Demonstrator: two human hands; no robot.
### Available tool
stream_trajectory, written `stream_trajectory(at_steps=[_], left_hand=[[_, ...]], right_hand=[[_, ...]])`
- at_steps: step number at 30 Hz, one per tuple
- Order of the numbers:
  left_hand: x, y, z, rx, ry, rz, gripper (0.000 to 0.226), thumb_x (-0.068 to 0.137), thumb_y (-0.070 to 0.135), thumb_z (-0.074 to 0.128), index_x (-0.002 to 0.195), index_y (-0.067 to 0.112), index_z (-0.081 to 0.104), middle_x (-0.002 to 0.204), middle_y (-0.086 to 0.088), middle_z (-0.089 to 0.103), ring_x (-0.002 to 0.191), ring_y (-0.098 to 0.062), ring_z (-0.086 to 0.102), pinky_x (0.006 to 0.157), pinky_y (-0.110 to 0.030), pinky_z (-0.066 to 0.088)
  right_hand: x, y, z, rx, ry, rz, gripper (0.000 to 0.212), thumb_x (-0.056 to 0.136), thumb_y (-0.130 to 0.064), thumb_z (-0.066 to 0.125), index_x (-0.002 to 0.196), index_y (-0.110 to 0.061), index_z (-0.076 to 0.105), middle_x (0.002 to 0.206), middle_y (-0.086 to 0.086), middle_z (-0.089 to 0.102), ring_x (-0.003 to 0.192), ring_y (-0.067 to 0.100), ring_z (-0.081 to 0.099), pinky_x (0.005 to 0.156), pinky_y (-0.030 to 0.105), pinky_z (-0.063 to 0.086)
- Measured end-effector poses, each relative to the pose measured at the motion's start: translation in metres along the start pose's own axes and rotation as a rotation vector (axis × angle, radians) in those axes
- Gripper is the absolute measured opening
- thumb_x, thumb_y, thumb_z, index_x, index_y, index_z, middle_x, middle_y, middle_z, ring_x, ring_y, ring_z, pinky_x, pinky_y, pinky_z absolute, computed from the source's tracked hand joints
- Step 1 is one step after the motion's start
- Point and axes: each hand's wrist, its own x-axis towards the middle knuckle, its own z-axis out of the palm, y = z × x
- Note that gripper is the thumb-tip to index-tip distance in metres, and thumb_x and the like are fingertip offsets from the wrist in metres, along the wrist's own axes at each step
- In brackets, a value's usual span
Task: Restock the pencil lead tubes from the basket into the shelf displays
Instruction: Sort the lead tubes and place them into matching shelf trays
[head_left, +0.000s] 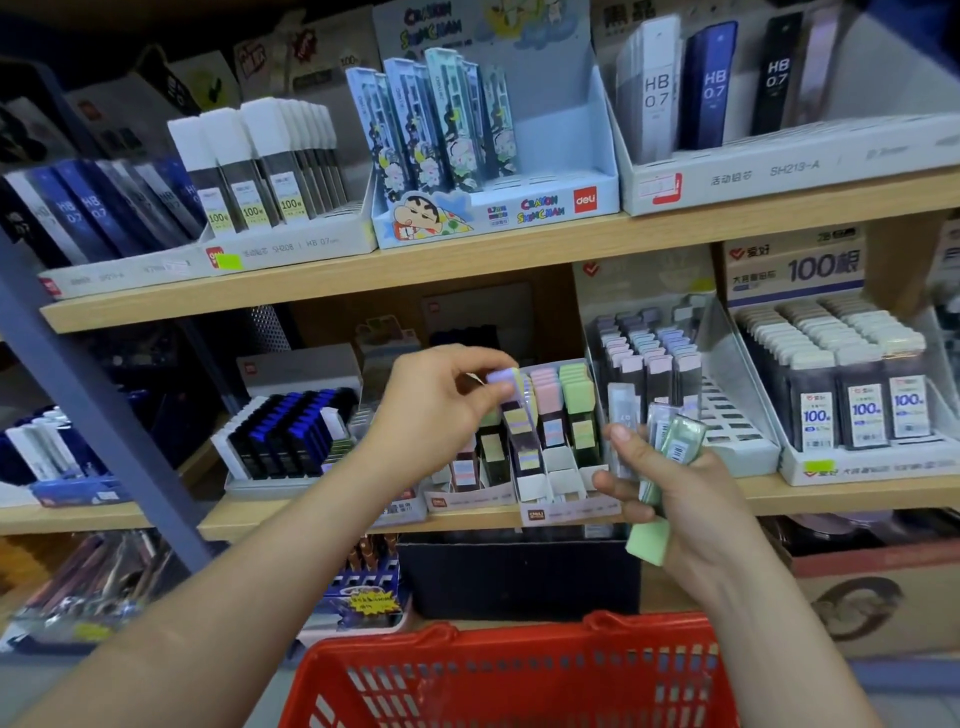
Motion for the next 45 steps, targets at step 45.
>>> stream_trajectory(at_steps=[45], left_hand=[[0.014, -0.012, 0.022, 0.588, -0.308, 0.272, 0.034, 0.094, 0.024, 0.057, 0.127, 0.031, 0.058, 0.107, 0.002, 0.05, 0.107, -0.017, 0.044, 0.08, -0.027, 0.036]], right_hand=[[0.01, 0.02, -0.002, -0.088, -0.122, 0.013, 0.007, 0.086, -0.011, 0.069, 0.092, -0.009, 0.065, 0.065, -0.002, 0.056, 0.048, 0.008, 0.04, 0.039, 0.017, 0.031]])
